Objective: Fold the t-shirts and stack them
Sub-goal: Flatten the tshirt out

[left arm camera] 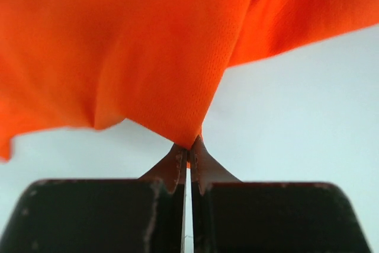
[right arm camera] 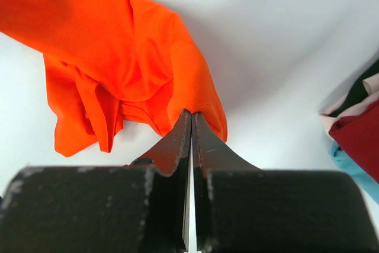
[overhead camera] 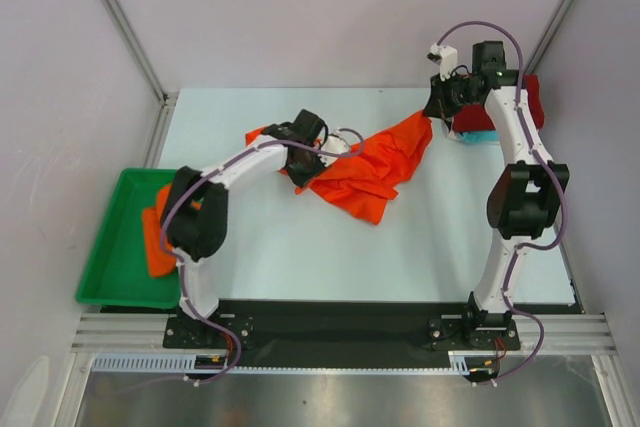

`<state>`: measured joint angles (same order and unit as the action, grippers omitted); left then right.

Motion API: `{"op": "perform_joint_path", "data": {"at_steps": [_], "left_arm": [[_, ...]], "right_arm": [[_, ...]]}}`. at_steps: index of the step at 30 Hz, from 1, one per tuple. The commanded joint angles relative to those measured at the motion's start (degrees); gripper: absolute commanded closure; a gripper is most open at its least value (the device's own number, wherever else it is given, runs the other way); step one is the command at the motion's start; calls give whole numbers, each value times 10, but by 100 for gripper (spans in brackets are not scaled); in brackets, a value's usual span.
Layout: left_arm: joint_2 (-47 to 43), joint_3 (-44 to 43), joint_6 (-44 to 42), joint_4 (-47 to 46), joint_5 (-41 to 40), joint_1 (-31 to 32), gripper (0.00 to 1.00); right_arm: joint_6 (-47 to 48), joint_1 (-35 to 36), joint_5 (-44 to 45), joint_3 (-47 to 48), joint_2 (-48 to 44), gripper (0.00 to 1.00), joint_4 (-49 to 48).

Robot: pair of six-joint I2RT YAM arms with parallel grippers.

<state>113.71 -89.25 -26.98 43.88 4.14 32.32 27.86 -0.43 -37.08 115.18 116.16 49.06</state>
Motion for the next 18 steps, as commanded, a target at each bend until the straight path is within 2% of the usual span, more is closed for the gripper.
{"op": "perform_joint_path", "data": {"at_steps": [1,8,14,18], "left_arm": [[-155,8,-13,-2,-26,-13,100],[-319,43,-65,-34,-83,-19,99],[-390,8,-71,29,-84,-18,99],[-456,-8,-79,46,-87,-16,100]], "right_arm": [[-3,1,15,7,-73,100,-12],[-31,-19,46,-9,-185,100,-22],[-54,-23,81,-59,-337,100,-52],[-61,-22,90,-58,-413,100,-34]]}}
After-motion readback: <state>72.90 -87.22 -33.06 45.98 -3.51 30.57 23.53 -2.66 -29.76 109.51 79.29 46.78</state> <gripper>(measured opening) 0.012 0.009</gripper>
